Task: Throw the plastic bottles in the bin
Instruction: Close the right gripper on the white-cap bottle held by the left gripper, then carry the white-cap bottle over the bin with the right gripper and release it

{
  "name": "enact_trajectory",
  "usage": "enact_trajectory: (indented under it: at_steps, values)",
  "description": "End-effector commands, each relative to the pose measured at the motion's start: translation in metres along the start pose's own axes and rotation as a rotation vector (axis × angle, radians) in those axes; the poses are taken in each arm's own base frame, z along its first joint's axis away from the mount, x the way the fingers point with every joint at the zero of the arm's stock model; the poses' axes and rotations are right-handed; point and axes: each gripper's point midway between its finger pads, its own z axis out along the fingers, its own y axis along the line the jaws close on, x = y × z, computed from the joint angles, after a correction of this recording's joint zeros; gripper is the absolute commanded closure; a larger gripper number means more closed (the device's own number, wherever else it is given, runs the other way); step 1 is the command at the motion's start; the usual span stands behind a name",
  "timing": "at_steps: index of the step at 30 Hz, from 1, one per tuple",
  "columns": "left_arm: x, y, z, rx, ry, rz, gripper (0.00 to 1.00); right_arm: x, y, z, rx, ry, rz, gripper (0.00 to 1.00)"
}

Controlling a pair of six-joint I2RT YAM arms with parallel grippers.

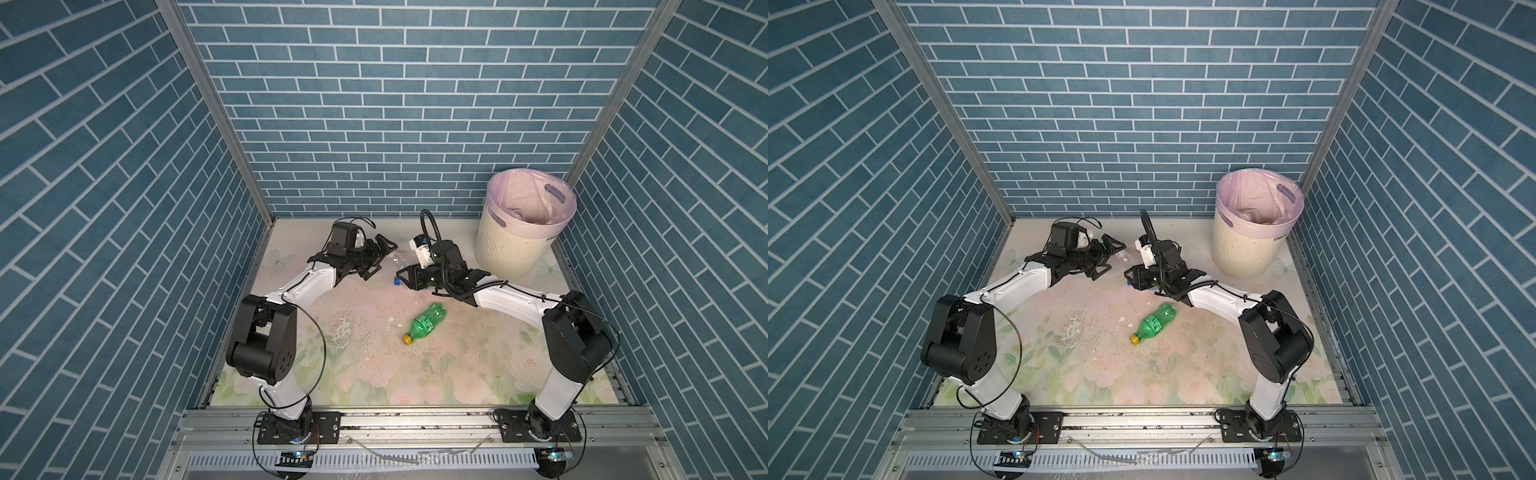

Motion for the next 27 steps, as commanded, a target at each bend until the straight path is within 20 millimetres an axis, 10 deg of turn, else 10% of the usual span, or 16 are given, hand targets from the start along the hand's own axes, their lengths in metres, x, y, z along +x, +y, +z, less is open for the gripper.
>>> enact_trajectory:
  at_steps: [1,16,27]
  values:
    - [-0.001,-0.01,-0.011,0.011,-0.008,0.035,0.01,-0.003,-0.01,-0.009,0.047,-0.009,0.007,0.65]
    - [0.005,-0.093,-0.035,0.208,-0.106,0.333,0.01,-0.076,-0.038,-0.07,0.198,-0.048,-0.051,0.67]
    - [0.061,-0.208,-0.039,0.314,-0.066,0.728,0.01,-0.198,-0.036,-0.247,0.535,-0.363,-0.232,0.67]
